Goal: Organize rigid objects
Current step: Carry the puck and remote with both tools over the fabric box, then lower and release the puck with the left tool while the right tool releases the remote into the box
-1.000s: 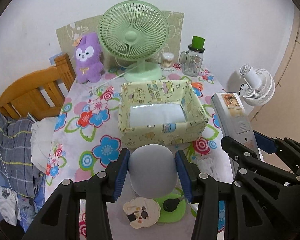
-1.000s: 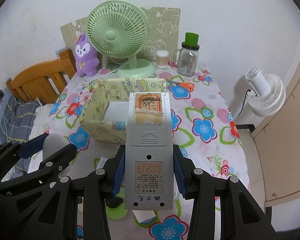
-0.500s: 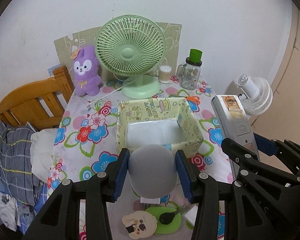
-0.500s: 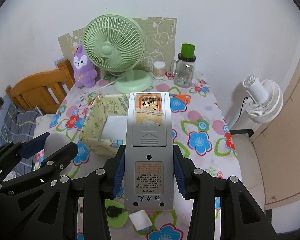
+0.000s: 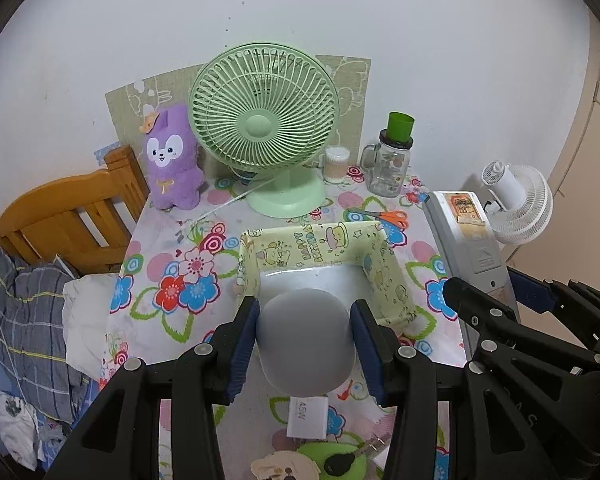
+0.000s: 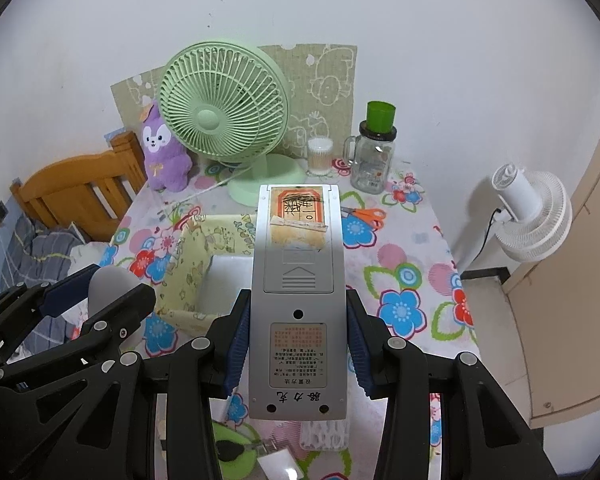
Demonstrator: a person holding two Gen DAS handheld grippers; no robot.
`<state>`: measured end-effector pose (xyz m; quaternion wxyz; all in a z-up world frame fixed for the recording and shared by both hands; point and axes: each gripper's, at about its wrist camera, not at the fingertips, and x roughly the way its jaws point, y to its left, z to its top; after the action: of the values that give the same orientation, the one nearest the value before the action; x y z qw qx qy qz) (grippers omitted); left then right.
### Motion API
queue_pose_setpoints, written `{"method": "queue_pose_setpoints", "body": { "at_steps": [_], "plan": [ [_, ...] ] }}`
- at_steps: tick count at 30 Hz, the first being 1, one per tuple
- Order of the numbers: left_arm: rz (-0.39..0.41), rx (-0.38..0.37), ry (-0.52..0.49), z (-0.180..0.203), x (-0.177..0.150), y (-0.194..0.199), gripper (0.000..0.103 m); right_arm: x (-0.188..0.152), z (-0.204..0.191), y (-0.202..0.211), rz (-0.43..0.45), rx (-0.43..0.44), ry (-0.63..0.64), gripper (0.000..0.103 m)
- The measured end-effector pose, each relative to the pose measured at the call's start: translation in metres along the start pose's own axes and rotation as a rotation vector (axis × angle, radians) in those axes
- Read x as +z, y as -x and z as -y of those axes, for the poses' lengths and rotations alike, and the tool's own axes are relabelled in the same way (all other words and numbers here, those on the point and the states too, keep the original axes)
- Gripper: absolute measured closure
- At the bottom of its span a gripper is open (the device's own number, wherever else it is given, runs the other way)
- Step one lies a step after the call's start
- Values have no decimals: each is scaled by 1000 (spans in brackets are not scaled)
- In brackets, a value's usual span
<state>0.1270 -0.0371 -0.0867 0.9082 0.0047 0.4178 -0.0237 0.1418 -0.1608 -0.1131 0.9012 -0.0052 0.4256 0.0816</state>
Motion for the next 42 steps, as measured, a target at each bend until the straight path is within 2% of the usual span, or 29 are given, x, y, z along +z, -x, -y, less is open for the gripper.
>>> {"method": "queue_pose_setpoints", "body": {
  "at_steps": [21, 42],
  "plan": [
    [-53, -2, 3, -6, 30, -57, 55, 29, 9, -59, -48, -5, -23, 56],
    [-131, 21, 12, -21, 32, -135, 55, 33, 5, -142, -147, -6, -37, 56]
  ]
}}
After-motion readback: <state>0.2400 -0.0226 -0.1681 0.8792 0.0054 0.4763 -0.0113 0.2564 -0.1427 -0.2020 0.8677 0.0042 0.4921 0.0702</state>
